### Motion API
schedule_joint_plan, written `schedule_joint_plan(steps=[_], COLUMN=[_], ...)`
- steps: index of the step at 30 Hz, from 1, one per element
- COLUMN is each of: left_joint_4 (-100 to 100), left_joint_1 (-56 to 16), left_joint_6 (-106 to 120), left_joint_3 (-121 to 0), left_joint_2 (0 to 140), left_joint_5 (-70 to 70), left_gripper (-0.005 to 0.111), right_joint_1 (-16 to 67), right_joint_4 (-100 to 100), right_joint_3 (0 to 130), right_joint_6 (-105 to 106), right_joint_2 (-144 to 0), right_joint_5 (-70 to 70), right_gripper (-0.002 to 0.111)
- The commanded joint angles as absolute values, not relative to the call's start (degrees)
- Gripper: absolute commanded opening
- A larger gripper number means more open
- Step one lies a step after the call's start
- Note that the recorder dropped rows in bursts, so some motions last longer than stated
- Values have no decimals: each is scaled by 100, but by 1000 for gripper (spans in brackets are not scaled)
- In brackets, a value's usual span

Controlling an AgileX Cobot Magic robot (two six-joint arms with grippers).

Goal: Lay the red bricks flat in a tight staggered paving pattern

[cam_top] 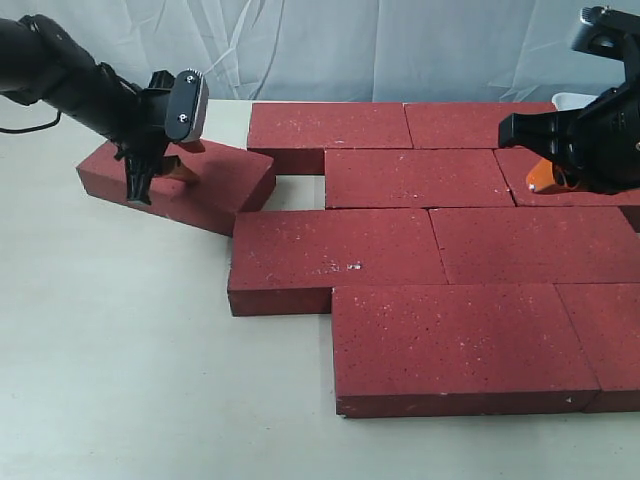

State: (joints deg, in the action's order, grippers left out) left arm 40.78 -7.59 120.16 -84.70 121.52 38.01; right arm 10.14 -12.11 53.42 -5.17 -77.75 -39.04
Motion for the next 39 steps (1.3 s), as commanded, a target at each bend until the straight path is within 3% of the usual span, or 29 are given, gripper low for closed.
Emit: schedule_joint_plan(steps=[1, 25, 39], left_joint_4=[4277, 3753, 3828], left_joint_1=[-859, -578, 14], left_joint_6=[11986, 10887, 9693], left_joint_3=[-8409, -8409, -8399], left_joint_2=[12246, 11518, 12091], left_joint_5=[3741, 3454, 2129], left_gripper=[45, 45, 45], right_joint_1=[979, 979, 979], right_joint_4=[-1215, -1215, -1215], right_joint_3=[5319, 5319, 5319], right_joint_6=[-500, -500, -500], right_joint_2=[-7727, -7727, -7727], right_joint_5=[-3834, -3834, -3834], right_gripper=[-1, -1, -1])
